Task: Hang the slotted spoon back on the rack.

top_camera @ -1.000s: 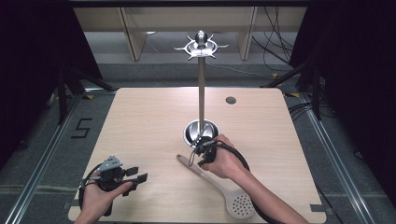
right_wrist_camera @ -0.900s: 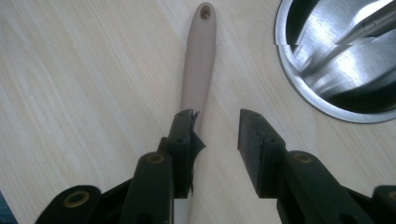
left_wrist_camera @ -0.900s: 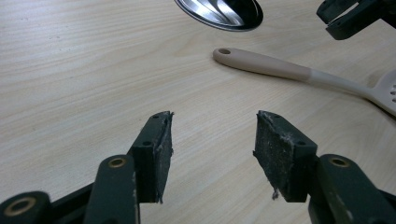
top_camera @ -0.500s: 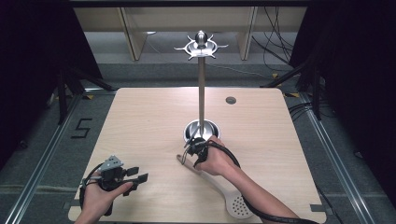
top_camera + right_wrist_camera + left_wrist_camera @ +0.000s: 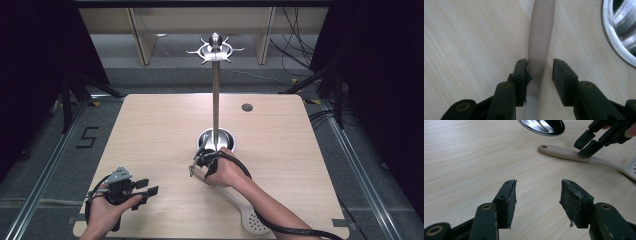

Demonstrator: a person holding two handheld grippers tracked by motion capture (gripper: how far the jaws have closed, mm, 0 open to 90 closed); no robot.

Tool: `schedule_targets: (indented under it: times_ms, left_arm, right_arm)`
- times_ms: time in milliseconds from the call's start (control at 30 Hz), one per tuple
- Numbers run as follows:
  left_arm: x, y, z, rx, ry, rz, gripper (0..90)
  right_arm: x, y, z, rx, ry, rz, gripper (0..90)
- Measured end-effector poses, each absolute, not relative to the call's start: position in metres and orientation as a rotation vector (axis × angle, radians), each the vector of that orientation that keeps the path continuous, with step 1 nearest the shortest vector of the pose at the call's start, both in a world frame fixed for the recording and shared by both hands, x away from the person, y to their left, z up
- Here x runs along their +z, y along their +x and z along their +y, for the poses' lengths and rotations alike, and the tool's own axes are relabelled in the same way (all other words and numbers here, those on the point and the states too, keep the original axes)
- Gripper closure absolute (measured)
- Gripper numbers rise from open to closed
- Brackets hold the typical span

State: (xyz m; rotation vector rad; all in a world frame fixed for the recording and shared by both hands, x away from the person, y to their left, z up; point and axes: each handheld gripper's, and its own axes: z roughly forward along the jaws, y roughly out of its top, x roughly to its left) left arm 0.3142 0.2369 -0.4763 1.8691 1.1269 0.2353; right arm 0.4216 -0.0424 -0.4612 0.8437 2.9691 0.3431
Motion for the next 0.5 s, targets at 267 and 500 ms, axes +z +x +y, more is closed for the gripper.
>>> schedule_targets:
  times_ms: [267, 500]
  left_arm:
    - [-0.4765, 0.3142, 0.2369, 0.235, 1.870, 1.128, 45.3]
    - [-0.4762, 0.3144, 0.2379, 0.231, 1.875, 1.127, 45.2]
  right_arm:
    - [-0.4643, 0.4220, -0.0404, 0.340, 0.846, 2.973, 65.2]
    - [-0.4633, 0.4193, -0.0393, 0.301, 0.908, 2.980, 65.4]
